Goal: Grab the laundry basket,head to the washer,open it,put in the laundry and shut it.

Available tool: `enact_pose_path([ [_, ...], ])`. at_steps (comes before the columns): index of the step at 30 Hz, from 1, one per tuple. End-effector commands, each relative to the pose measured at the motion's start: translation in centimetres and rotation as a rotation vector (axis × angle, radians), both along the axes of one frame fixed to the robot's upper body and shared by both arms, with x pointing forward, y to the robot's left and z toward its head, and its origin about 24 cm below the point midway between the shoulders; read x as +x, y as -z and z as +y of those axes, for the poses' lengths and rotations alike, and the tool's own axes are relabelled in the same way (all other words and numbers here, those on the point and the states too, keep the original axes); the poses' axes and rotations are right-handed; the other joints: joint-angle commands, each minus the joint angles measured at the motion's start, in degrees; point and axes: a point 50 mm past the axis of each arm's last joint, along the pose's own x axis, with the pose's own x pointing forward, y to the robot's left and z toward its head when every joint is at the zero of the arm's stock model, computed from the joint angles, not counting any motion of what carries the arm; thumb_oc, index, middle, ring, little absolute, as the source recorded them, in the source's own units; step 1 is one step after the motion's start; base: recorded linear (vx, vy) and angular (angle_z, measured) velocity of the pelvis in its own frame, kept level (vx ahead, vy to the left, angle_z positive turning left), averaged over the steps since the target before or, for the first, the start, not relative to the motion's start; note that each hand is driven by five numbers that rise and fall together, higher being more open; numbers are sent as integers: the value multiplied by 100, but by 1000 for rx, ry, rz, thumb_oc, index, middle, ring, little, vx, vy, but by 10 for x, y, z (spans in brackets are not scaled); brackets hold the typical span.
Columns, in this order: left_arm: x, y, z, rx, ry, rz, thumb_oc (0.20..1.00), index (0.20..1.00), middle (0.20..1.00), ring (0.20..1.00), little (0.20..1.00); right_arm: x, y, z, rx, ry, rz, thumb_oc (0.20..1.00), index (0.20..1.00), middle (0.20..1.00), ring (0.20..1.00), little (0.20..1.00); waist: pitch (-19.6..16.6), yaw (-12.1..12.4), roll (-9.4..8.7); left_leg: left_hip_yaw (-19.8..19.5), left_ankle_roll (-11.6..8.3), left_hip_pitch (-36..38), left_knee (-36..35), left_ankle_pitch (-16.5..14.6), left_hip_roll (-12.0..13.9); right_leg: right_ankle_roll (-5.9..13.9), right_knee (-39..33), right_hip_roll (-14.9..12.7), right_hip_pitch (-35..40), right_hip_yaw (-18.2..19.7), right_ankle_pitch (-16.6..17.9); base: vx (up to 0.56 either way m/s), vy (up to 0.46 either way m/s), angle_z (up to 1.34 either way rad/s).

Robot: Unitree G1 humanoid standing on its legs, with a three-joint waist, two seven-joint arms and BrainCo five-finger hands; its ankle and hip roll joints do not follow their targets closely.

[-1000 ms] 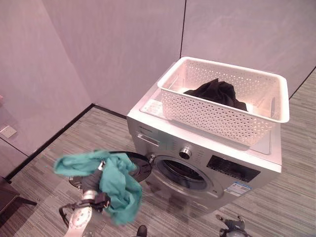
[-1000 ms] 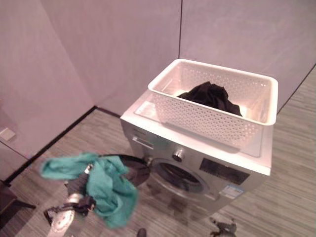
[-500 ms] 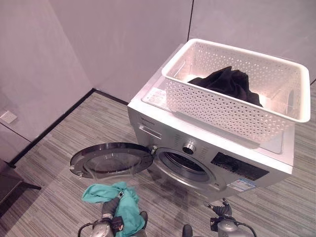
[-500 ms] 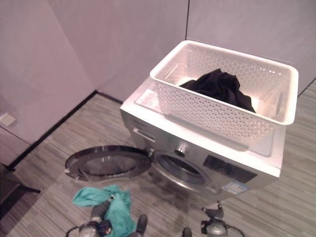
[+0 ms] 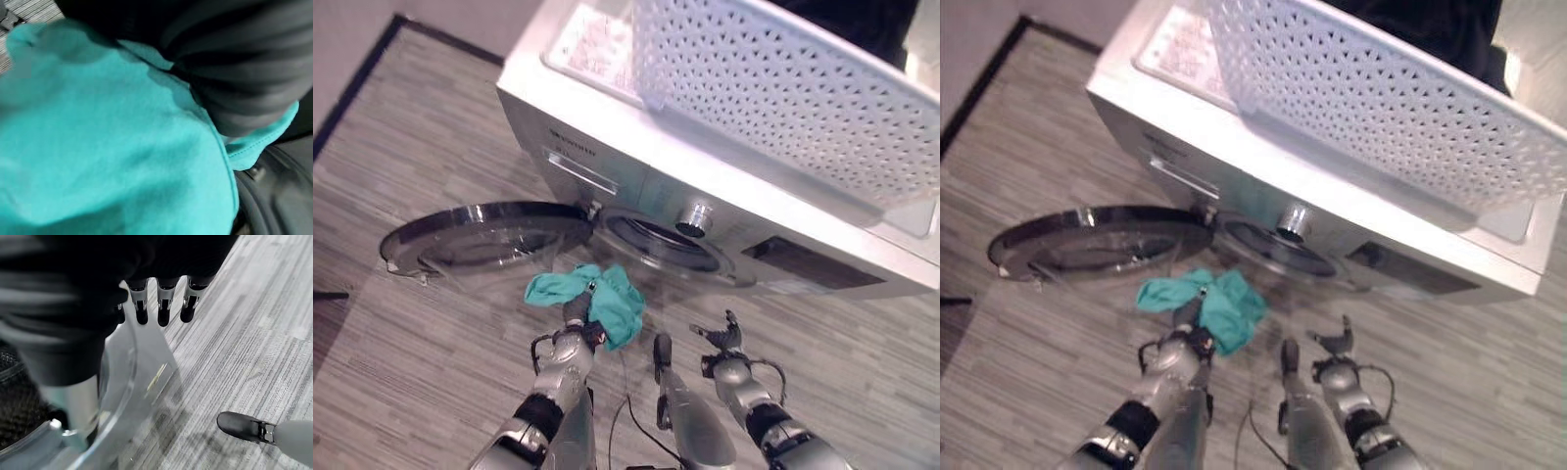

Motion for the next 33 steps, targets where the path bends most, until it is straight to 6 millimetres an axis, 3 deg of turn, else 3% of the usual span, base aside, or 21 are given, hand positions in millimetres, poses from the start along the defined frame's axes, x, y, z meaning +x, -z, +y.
enact_pose_path([
  [1,24,-30,-22,-51,-20,-94,200,200,200,200,200,5,-4,18,-27,-30,-14,1000,1000,1000,1000,1000,24,-15,-244,588,239,275,212,-870,105,98,84,-519,-656,-17,-84,-60,-46,-7],
  [7,45,-63,-43,-53,10,-174,200,200,200,200,200,-1,4,32,-76,-85,29,1000,1000,1000,1000,1000,156,-183,-251,606,175,-109,166,-773,146,88,208,-494,-1162,16,-60,-14,-29,0],
  [13,58,-93,-69,-42,76,-238,200,200,200,200,200,-23,27,14,-98,-22,154,1000,1000,1000,1000,1000,214,-412,-203,594,125,-372,84,-721,206,89,417,-458,-1601,37,-116,15,-43,1],
  [17,61,-124,-93,-62,138,-328,200,200,200,200,200,-34,35,4,-126,-1,182,1000,1000,1000,1000,1000,245,-581,-129,611,91,-637,42,-704,240,102,614,-411,-2037,45,-158,24,-50,-3],
  [24,59,-150,-112,-189,121,-381,200,200,200,200,200,-17,14,24,-71,-17,22,1000,1000,1000,1000,1000,302,-740,-83,659,25,-941,42,-737,315,84,805,-303,-2546,115,-233,27,-59,-3],
  [26,62,-169,-116,-233,93,-412,200,200,200,200,200,-6,-3,35,-11,-13,-85,1000,1000,1000,1000,1000,306,-857,-138,708,-14,-994,42,-773,370,79,894,-229,-2721,176,-267,34,-52,-11],
  [29,82,-209,-93,-249,-10,-485,200,200,200,200,200,0,-20,47,66,-37,-197,1000,1000,1000,1000,1000,265,-1028,-233,775,-51,-1084,42,-838,419,86,958,-127,-2947,255,-267,34,-36,-9],
  [33,105,-308,-14,-234,-224,-698,200,200,200,200,200,-2,-27,44,59,-109,-267,1000,1000,1000,1000,1000,149,-1269,-327,925,-100,-1164,42,-952,513,137,999,23,-3227,368,-252,45,-18,-22],
])
